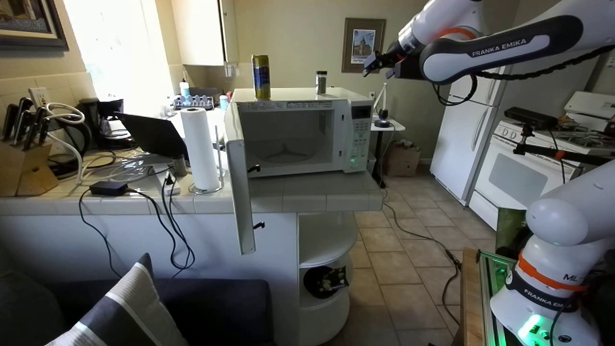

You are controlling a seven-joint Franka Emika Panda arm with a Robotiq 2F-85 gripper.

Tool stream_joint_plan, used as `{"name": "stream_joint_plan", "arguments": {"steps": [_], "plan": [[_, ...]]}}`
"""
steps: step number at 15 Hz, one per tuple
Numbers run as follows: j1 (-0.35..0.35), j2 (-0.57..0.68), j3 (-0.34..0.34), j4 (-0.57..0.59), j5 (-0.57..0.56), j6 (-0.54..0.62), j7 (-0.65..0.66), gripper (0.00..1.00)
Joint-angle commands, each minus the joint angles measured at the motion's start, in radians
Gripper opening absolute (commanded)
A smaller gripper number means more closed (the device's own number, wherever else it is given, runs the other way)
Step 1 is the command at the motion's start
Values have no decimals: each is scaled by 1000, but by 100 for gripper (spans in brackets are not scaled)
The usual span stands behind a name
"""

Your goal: Put the small bottle into the microwave

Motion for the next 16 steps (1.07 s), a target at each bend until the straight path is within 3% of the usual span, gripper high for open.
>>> {"name": "stream_joint_plan", "arguments": {"steps": [1,6,9,10,16], "plan": [[-43,19,21,16,-56,14,74,100],[-67,166,71,141,-98,39,194,100],[-72,270,104,237,-194,51,269,100],[-116,301,150,270,-203,53,284,100],[-167,504,217,482,-401,25,400,100]]}}
